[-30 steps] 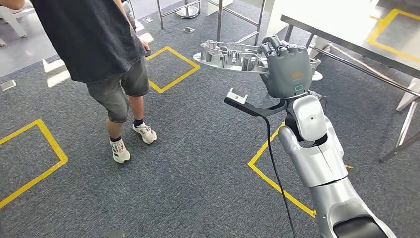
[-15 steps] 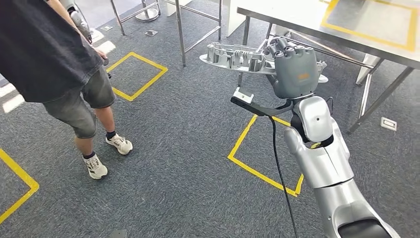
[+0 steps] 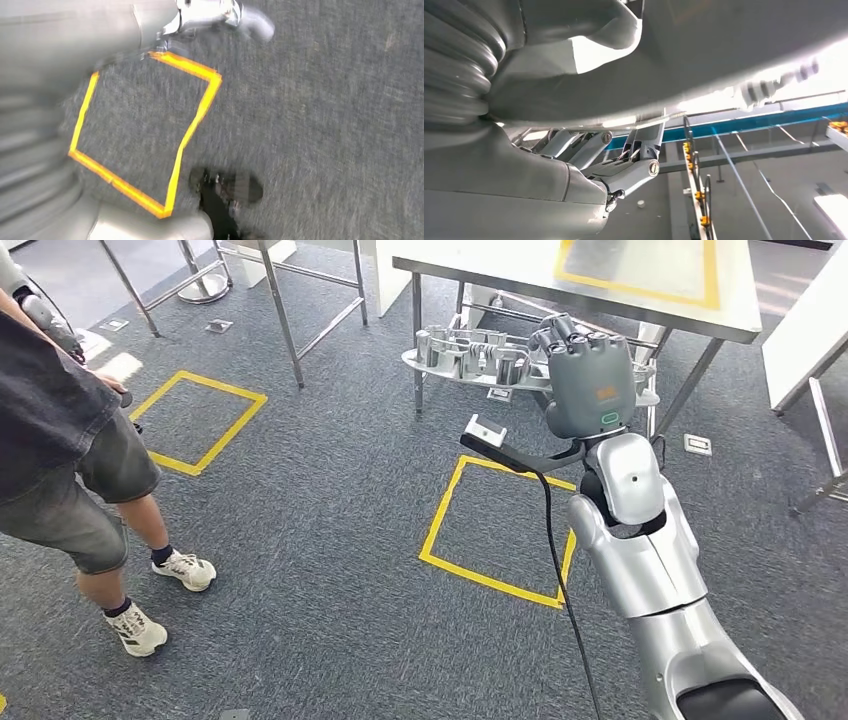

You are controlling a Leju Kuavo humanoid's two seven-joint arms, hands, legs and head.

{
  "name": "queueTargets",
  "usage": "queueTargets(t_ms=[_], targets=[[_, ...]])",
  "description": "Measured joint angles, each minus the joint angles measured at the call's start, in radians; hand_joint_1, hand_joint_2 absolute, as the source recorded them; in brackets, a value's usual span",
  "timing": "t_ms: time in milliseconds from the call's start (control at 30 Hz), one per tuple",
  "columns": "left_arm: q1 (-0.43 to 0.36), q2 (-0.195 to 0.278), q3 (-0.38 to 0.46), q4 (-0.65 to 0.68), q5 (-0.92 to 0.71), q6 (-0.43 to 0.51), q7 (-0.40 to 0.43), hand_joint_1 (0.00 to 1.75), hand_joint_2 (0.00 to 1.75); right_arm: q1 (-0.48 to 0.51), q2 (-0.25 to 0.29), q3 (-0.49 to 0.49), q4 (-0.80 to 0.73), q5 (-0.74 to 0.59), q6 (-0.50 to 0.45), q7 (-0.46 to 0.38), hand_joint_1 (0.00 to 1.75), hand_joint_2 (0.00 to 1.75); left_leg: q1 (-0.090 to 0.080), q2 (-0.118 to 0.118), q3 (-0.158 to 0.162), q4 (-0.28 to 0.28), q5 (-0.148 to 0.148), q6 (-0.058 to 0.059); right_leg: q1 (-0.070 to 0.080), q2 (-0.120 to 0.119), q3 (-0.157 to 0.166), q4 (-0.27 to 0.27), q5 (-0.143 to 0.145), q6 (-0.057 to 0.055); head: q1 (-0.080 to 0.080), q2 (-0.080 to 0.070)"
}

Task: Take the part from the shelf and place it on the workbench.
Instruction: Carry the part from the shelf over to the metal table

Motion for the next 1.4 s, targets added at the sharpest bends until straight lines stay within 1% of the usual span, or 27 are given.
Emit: queueTargets(t_ms=[67,100,133,167,200,233,300,367,467,533,600,633,667,700,733,800,867,967,1033,1067,1133,1167,1200,1233,1300,1333,1400], targets=[[0.001,0.0,0.0,-0.001,0.0,0.0,0.0,0.0,1.75,0.003,0.002,0.0,-0.003,0.001,-0.001,0.005,1.75,1.75,-0.001,0.027,0.002,-0.005,0.002,0.012,0.005,-0.075,-0.039,0.083,-0.046,0.005,0.006,0.0],[0.002,0.0,0.0,-0.001,0.0,0.0,0.0,0.0,1.75,0.005,0.003,0.0,-0.004,0.002,-0.002,0.006,1.75,1.75,-0.003,0.042,0.002,-0.005,0.001,0.015,0.005,-0.099,-0.071,0.148,-0.077,0.007,0.008,0.0],[0.004,0.0,0.0,-0.001,0.0,0.001,0.0,0.0,1.75,0.008,0.004,0.0,-0.004,0.003,-0.002,0.007,1.75,1.75,-0.004,0.056,0.002,-0.005,0.0,0.017,0.005,-0.109,-0.101,0.211,-0.101,0.008,0.008,0.0],[0.004,0.0,0.0,-0.001,0.0,0.001,-0.001,0.0,1.75,0.011,0.005,0.0,-0.004,0.004,-0.002,0.008,1.75,1.75,-0.005,0.071,0.002,-0.005,-0.002,0.018,0.004,-0.112,-0.12,0.251,-0.111,0.009,0.009,0.0],[0.004,0.001,0.0,-0.001,0.0,0.002,-0.001,0.0,1.75,0.014,0.005,0.0,-0.004,0.006,-0.001,0.009,1.75,1.75,-0.005,0.085,0.003,-0.004,-0.003,0.018,0.004,-0.115,-0.121,0.254,-0.102,0.009,0.009,0.0],[0.004,0.001,0.0,-0.001,-0.001,0.002,-0.002,0.0,1.75,0.016,0.005,0.0,-0.004,0.007,0.0,0.009,1.75,1.75,-0.006,0.099,0.005,-0.004,-0.006,0.017,0.005,-0.12,-0.1,0.215,-0.077,0.007,0.009,0.0],[0.003,0.0,0.0,-0.001,-0.004,0.002,-0.004,0.0,1.75,0.016,0.006,-0.001,-0.007,0.01,0.001,0.011,1.75,1.75,-0.008,0.122,0.01,-0.002,-0.012,0.01,0.011,-0.153,-0.023,0.077,-0.02,0.0,0.009,0.0],[0.001,0.0,0.0,-0.001,-0.006,0.002,-0.007,0.0,1.75,0.015,0.009,-0.001,-0.011,0.019,0.0,0.012,1.75,1.75,-0.013,0.138,0.015,-0.002,-0.018,0.0,0.019,-0.179,0.021,-0.007,0.001,-0.011,0.009,0.0],[-0.002,0.0,0.0,-0.001,-0.007,0.002,-0.009,0.0,1.75,0.017,0.01,-0.002,-0.013,0.039,-0.004,0.011,1.75,1.75,-0.015,0.15,0.023,-0.004,-0.024,-0.017,0.02,-0.162,0.024,-0.018,0.0,-0.026,0.008,0.0],[-0.003,0.0,0.0,-0.001,-0.007,0.002,-0.011,0.0,1.75,0.019,0.011,-0.002,-0.016,0.048,-0.007,0.012,1.75,1.75,-0.012,0.113,0.008,0.032,-0.049,-0.028,0.013,-0.152,0.028,-0.023,0.003,-0.038,0.007,0.0],[-0.001,0.001,0.0,-0.001,-0.005,0.002,-0.014,0.0,1.75,0.02,0.015,-0.002,-0.017,0.054,-0.01,0.011,1.75,1.75,-0.01,0.066,-0.047,0.147,-0.108,-0.035,0.009,-0.143,0.03,-0.025,0.002,-0.047,0.005,0.0],[0.001,0.001,0.0,-0.001,-0.004,0.002,-0.016,0.0,1.75,0.021,0.017,-0.002,-0.018,0.057,-0.011,0.01,1.75,1.75,-0.01,0.056,-0.081,0.214,-0.134,-0.037,0.009,-0.137,0.031,-0.025,0.002,-0.049,0.003,0.0],[0.003,0.001,0.0,-0.001,-0.004,0.002,-0.019,0.0,1.75,0.023,0.019,-0.002,-0.018,0.059,-0.012,0.01,1.75,1.75,-0.01,0.053,-0.108,0.262,-0.145,-0.038,0.01,-0.13,0.031,-0.024,0.001,-0.05,0.003,0.0],[0.004,0.001,0.0,-0.001,-0.003,0.004,-0.023,0.0,1.75,0.025,0.021,-0.002,-0.018,0.061,-0.012,0.009,1.75,1.75,-0.009,0.052,-0.119,0.275,-0.136,-0.039,0.01,-0.123,0.032,-0.024,0.0,-0.05,0.003,0.0],[0.004,0.001,0.0,-0.001,-0.003,0.007,-0.028,0.0,1.75,0.027,0.022,-0.002,-0.018,0.062,-0.012,0.009,1.75,1.75,-0.009,0.052,-0.111,0.247,-0.109,-0.038,0.009,-0.117,0.033,-0.023,-0.003,-0.048,0.002,0.0],[0.003,0.001,0.0,-0.001,-0.002,0.015,-0.038,0.0,1.75,0.029,0.025,-0.002,-0.018,0.067,-0.011,0.009,1.75,1.75,-0.007,0.049,-0.054,0.117,-0.039,-0.034,0.008,-0.106,0.036,-0.017,-0.01,-0.041,0.002,0.0],[0.001,0.001,0.0,-0.001,0.0,0.022,-0.043,0.0,1.75,0.028,0.028,-0.002,-0.018,0.072,-0.011,0.008,1.75,1.75,-0.008,0.045,-0.009,0.022,-0.011,-0.022,0.009,-0.098,0.035,-0.011,-0.017,-0.028,0.0,0.0],[0.001,0.001,0.0,-0.001,0.005,0.026,-0.044,0.0,1.75,0.028,0.029,-0.002,-0.018,0.076,-0.01,0.006,1.75,1.75,-0.01,0.046,0.001,0.003,-0.013,0.0,0.011,-0.095,0.036,-0.006,-0.014,-0.01,-0.001,0.0],[0.001,0.001,0.001,-0.001,0.008,0.027,-0.043,0.0,1.75,0.027,0.03,-0.002,-0.018,0.078,-0.009,0.005,1.75,1.75,-0.007,0.045,0.01,0.001,-0.013,0.011,0.01,-0.102,0.021,0.027,-0.03,-0.002,0.001,0.0],[0.0,0.0,0.001,-0.002,0.008,0.027,-0.043,0.0,1.75,0.025,0.031,-0.002,-0.018,0.079,-0.009,0.004,1.75,1.75,-0.006,0.045,0.014,0.0,-0.014,0.015,0.009,-0.107,-0.002,0.071,-0.051,0.002,0.002,0.0],[0.0,0.0,0.002,-0.002,0.01,0.028,-0.042,0.0,1.75,0.023,0.032,-0.002,-0.018,0.079,-0.009,0.0,1.75,1.75,-0.007,0.045,0.018,0.0,-0.019,0.021,0.01,-0.111,-0.072,0.198,-0.102,0.007,0.003,0.0],[0.001,0.0,0.004,-0.002,0.011,0.028,-0.042,0.0,1.75,0.023,0.032,-0.002,-0.018,0.079,-0.008,-0.001,1.75,1.75,-0.008,0.045,0.02,0.0,-0.022,0.022,0.01,-0.112,-0.104,0.248,-0.116,0.007,0.003,0.0],[0.002,0.001,0.006,-0.002,0.011,0.028,-0.041,0.0,1.75,0.023,0.032,-0.002,-0.017,0.079,-0.008,-0.002,1.75,1.75,-0.009,0.045,0.024,0.0,-0.026,0.023,0.01,-0.112,-0.122,0.267,-0.113,0.006,0.003,0.0],[0.002,0.001,0.008,-0.002,0.012,0.028,-0.041,0.0,1.75,0.023,0.032,-0.002,-0.016,0.079,-0.007,-0.004,1.75,1.75,-0.009,0.044,0.029,0.0,-0.03,0.022,0.011,-0.112,-0.121,0.248,-0.091,0.003,0.003,0.0],[0.002,0.0,0.011,-0.001,0.011,0.029,-0.04,0.0,1.75,0.021,0.033,-0.002,-0.014,0.079,-0.006,-0.008,1.75,1.75,-0.009,0.043,0.043,0.0,-0.041,0.019,0.014,-0.115,-0.073,0.122,-0.011,-0.008,0.003,0.0],[0.002,-0.001,0.011,-0.001,0.009,0.029,-0.04,0.0,1.75,0.018,0.033,-0.002,-0.014,0.078,-0.006,-0.011,1.75,1.75,-0.01,0.043,0.048,0.0,-0.046,0.016,0.019,-0.119,-0.048,0.059,0.013,-0.015,0.002,0.0],[0.001,-0.002,0.011,-0.001,0.006,0.031,-0.038,0.0,1.75,0.01,0.035,-0.002,-0.012,0.074,-0.007,-0.017,1.75,1.75,-0.011,0.045,0.052,-0.002,-0.052,0.005,0.029,-0.124,-0.021,-0.01,0.029,-0.028,0.001,0.0]])
